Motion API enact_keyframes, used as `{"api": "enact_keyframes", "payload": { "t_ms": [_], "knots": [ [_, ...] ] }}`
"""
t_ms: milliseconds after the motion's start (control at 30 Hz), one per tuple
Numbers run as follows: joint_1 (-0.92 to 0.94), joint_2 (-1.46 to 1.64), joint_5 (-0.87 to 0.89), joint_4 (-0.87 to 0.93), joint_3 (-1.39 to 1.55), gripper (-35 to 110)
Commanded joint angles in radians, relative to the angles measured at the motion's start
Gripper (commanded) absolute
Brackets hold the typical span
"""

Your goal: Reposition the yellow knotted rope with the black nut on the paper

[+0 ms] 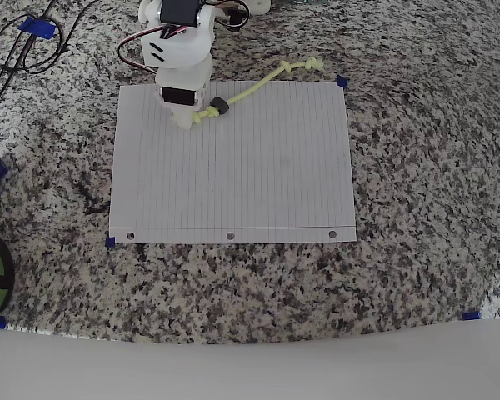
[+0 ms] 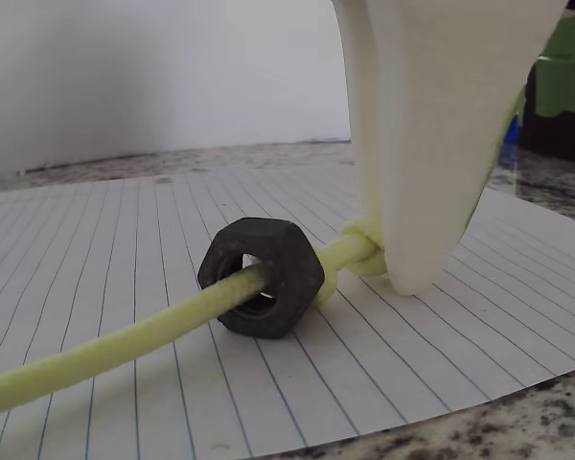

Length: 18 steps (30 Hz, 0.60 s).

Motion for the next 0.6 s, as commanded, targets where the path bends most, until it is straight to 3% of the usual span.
{"api": "enact_keyframes", "payload": {
  "t_ms": [0,567],
  "knots": [
    [-0.005,0.002,0.006,-0.006,-0.031,28],
    [-0.034,0.037,-0.005,0.044,-0.029,28]
  ]
}}
